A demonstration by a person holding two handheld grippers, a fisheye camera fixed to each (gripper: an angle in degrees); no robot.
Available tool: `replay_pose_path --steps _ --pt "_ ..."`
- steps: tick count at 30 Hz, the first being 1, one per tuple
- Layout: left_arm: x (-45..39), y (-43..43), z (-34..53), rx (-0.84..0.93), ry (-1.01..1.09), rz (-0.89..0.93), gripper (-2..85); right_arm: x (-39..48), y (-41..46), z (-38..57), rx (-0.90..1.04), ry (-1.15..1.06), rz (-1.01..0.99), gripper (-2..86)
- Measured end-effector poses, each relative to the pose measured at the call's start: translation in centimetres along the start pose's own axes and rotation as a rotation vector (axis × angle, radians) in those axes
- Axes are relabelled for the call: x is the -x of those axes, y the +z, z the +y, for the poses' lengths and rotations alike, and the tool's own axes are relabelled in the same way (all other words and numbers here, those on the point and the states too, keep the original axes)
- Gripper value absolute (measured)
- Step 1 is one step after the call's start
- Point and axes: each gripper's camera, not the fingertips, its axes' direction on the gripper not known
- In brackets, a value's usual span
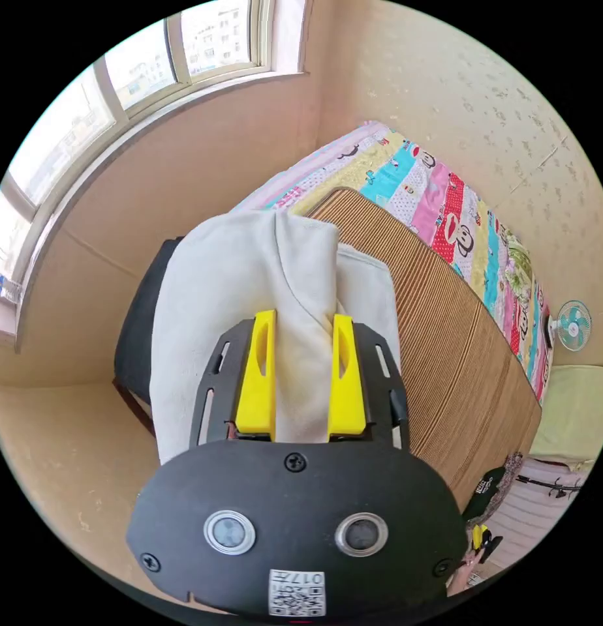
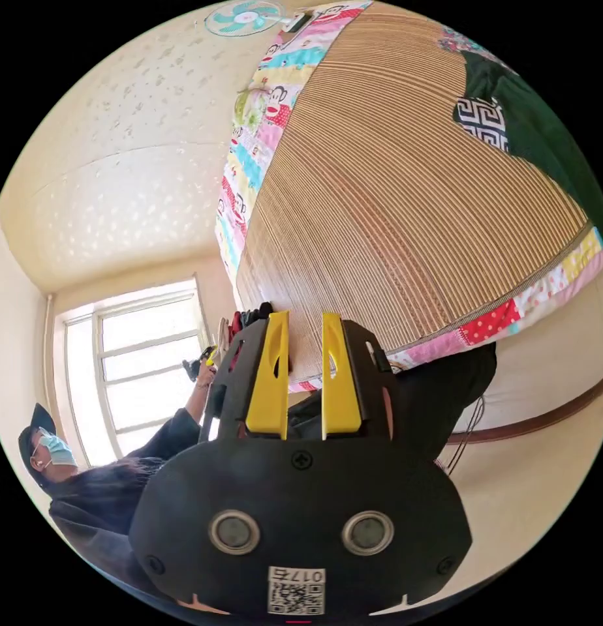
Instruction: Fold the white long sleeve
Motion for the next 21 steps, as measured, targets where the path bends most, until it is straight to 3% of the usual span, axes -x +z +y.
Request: replay_pose_path --steps 2,4,6,7,9,12,18,21 --pt "1.4 -1.1 2.5 0.007 -0.029 0.11 6.3 -0.7 -0.1 2.3 -0.003 -0.074 -0.116 7.2" --pt "3.9 -3.7 5.9 -0.081 -0.044 0.402 5.2 -0.9 -0.3 4.3 -0.009 -0.148 -0.202 6.3" --pt "6.6 -8.6 10.9 -0.204 0.062 0.857 5.1 -0.7 -0.6 6.1 -0.008 -0.219 -0.267 5.6" --pt "7.2 -10.2 12.3 -0.241 0.101 0.962 5.0 -0.4 -0.8 7.2 -0.002 -0.263 -0.303 5.7" --pt "8.8 -17.6 18.7 -0.41 0.308 1.24 4.9 0.7 -1.1 8.4 -0.002 -0.333 -0.336 6.4" --pt "8.7 -25.1 24.5 -0.545 0.593 1.417 4.8 4.4 -0.9 9.7 0.03 -0.524 -0.387 9.0" --pt "1.3 -33.2 31.9 -0.632 1.313 2.019 5.1 19.0 1.2 13.9 0.205 -1.07 -0.579 14.3" --pt "-3.2 -32.3 35.3 -0.547 1.396 2.241 5.1 24.8 0.3 17.7 0.193 -1.271 -0.651 15.3"
